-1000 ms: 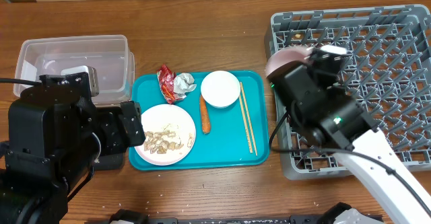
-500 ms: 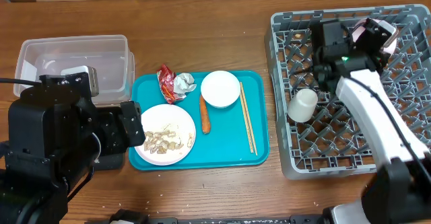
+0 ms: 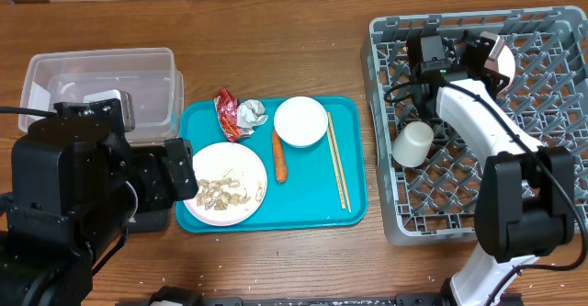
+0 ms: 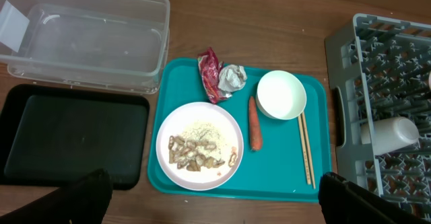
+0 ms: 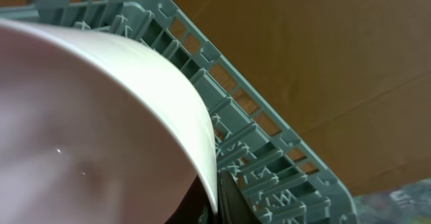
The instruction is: Sort waste into correct bins and load items into the dishwasher
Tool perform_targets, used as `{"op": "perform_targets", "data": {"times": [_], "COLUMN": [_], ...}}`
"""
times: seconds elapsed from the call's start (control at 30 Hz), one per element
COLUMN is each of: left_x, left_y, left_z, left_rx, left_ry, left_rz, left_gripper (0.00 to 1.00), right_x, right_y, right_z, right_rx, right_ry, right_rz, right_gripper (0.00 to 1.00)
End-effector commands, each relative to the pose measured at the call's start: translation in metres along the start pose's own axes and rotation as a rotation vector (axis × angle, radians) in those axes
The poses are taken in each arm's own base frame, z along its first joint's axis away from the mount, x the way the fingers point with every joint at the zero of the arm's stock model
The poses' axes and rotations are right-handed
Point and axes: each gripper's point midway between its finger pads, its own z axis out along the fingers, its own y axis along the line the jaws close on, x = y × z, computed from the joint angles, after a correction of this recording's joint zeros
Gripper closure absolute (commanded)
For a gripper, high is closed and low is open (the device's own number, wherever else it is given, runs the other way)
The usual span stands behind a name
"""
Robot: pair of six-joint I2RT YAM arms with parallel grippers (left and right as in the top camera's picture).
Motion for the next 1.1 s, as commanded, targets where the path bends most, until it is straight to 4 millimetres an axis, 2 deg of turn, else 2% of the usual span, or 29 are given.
{"op": "perform_targets", "data": {"times": [0.0,0.1,0.13,0.17,0.23,0.27,0.3,0.43,0.57,0.63,0.7,0.73,0.87,0.93,1.07], "left_x": [-0.001,-0.001,-0.001,-0.001,-0.001,-0.001,-0.001,-0.001,-0.001,-0.001,-0.001,-0.001,-0.001,-0.001,-0.001], "left_y": [0.002,0.002,0.002,0.002,0.002,0.002,0.002,0.002,0.002,0.002,0.002,0.002,0.002,0.002,0.002], "left_z": [-0.002,-0.002,-0.002,-0.002,-0.002,-0.002,-0.002,-0.002,-0.002,-0.002,-0.002,-0.002,-0.002,-0.002,-0.002], "left_rx": [-0.007,-0.007,-0.007,-0.007,-0.007,-0.007,-0.007,-0.007,-0.007,-0.007,-0.007,-0.007,-0.007,-0.007,-0.007], "left_ry": [-0.010,-0.010,-0.010,-0.010,-0.010,-0.010,-0.010,-0.010,-0.010,-0.010,-0.010,-0.010,-0.010,-0.010,-0.010], "left_rz": [0.010,0.010,0.010,0.010,0.010,0.010,0.010,0.010,0.010,0.010,0.010,0.010,0.010,0.010,0.010], "left_gripper": [0.00,0.00,0.00,0.00,0.00,0.00,0.00,0.00,0.00,0.00,0.00,0.00,0.00,0.00,0.00], "right_x": [0.016,0.009,0.008,0.008,0.009,0.007,0.004,-0.008,-0.013,-0.005,0.012,0.024,0.050,0.058,0.089], "right_y": [0.026,0.032,0.035,0.039,0.042,0.041,0.040,0.035,0.045,0.058,0.078,0.089,0.109,0.114,0.126], "right_z": [-0.009,-0.033,-0.043,-0.050,-0.067,-0.076,-0.083,-0.119,-0.176,-0.206,-0.246,-0.271,-0.327,-0.334,-0.323], "right_rx": [-0.062,-0.067,-0.078,-0.090,-0.101,-0.097,-0.096,-0.181,-0.471,-0.663,-0.918,-1.065,-1.384,-1.408,-1.309], "right_ry": [0.019,-0.050,-0.070,-0.083,-0.118,-0.139,-0.158,-0.189,-0.140,-0.072,0.033,0.101,0.313,0.390,0.587], "right_rz": [-0.110,-0.131,-0.158,-0.179,-0.242,-0.258,-0.264,-0.279,-0.265,-0.269,-0.283,-0.296,-0.280,-0.240,-0.140], "right_gripper": [0.96,0.96,0.91,0.73,0.21,0.04,0.00,0.00,0.00,0.00,0.00,0.02,0.17,0.20,0.19]}}
